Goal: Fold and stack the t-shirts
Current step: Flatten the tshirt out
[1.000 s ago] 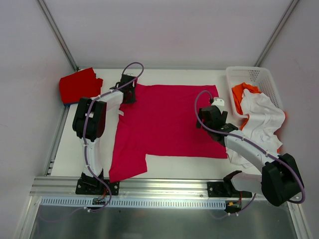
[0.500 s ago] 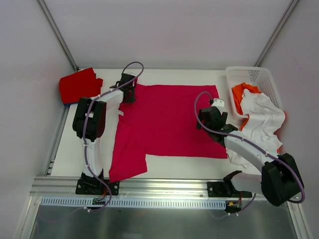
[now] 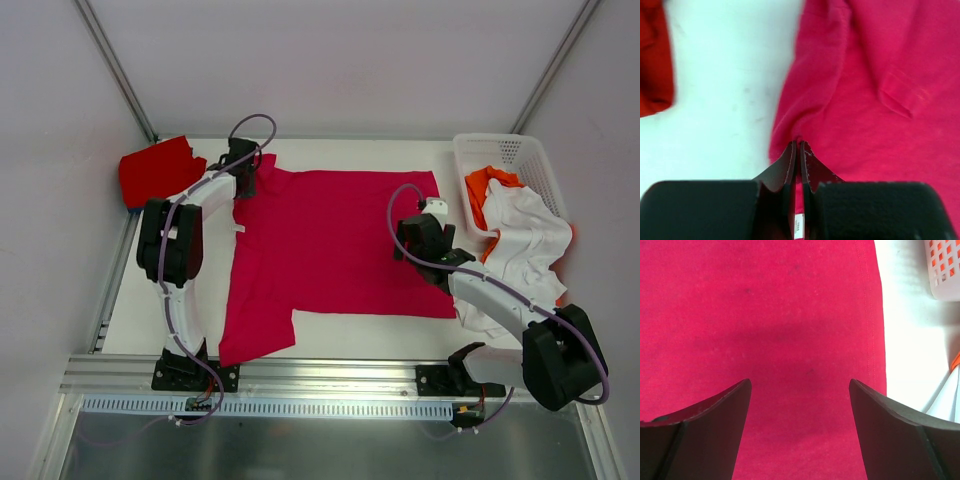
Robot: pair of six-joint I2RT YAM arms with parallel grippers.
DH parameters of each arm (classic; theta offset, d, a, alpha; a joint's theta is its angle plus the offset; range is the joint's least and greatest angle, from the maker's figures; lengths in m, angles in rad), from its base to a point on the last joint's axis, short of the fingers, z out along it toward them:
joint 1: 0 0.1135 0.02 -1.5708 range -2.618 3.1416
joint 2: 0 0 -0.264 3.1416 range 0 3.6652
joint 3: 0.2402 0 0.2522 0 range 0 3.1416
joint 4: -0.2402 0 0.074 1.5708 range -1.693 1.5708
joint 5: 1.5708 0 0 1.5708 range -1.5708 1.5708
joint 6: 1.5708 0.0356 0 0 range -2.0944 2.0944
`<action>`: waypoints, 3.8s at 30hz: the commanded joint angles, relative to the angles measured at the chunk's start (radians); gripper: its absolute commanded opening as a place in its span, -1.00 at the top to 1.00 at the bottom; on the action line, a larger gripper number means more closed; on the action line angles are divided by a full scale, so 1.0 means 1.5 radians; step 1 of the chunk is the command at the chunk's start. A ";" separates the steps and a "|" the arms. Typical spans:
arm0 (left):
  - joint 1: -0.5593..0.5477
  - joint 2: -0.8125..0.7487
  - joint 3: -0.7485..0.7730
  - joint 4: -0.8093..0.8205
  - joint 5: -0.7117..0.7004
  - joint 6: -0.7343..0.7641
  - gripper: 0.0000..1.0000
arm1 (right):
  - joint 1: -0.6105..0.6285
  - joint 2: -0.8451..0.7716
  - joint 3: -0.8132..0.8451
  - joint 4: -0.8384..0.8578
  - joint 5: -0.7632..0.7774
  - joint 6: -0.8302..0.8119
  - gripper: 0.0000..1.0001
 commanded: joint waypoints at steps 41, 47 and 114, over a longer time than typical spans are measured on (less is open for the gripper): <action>-0.105 -0.289 -0.237 -0.184 -0.043 -0.220 -0.98 | -0.015 0.050 0.010 0.051 -0.037 -0.008 -0.65; -0.141 -0.309 -0.321 -0.221 -0.071 -0.282 -0.98 | -0.015 0.057 0.007 0.051 -0.055 0.004 -0.65; 0.058 -0.821 -0.650 0.003 -0.108 -0.374 -0.98 | -0.035 0.148 0.053 0.042 -0.060 -0.026 -0.66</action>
